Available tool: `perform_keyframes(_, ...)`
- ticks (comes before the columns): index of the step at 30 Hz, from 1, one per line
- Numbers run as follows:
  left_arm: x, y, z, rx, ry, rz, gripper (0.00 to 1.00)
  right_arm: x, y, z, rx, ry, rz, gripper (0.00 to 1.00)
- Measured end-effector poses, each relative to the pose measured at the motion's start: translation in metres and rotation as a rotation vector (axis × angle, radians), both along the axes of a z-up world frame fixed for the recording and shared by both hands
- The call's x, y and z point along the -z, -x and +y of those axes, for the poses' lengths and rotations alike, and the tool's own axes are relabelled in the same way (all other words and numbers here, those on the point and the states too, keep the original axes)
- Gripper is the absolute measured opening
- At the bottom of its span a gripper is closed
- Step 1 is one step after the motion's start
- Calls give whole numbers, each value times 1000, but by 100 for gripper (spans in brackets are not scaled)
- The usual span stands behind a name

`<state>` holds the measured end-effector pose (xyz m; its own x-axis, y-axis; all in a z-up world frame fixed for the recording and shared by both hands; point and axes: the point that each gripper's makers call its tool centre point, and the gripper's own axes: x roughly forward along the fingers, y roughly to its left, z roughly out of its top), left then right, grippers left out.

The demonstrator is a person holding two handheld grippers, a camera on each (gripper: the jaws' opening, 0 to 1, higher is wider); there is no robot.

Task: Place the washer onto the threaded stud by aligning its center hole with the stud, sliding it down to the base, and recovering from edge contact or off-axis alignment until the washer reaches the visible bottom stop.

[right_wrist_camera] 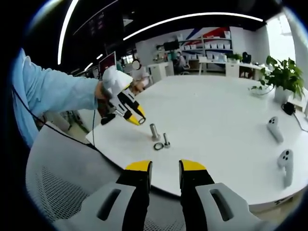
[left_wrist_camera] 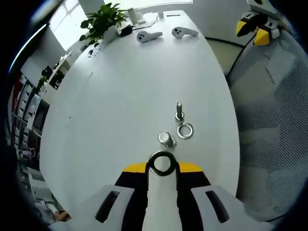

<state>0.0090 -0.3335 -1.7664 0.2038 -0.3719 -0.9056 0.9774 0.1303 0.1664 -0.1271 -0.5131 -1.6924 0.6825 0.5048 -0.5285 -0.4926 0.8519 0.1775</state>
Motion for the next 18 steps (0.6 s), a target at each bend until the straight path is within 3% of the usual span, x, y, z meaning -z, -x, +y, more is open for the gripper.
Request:
perform_keyframes(13,10,-3,-25,73,-34,8,19,0,1,1,-10,-3,3,24)
perform_keyframes(18,14,-5,-29,63,-43,25,19,0,1,2,-14,-5,3,24)
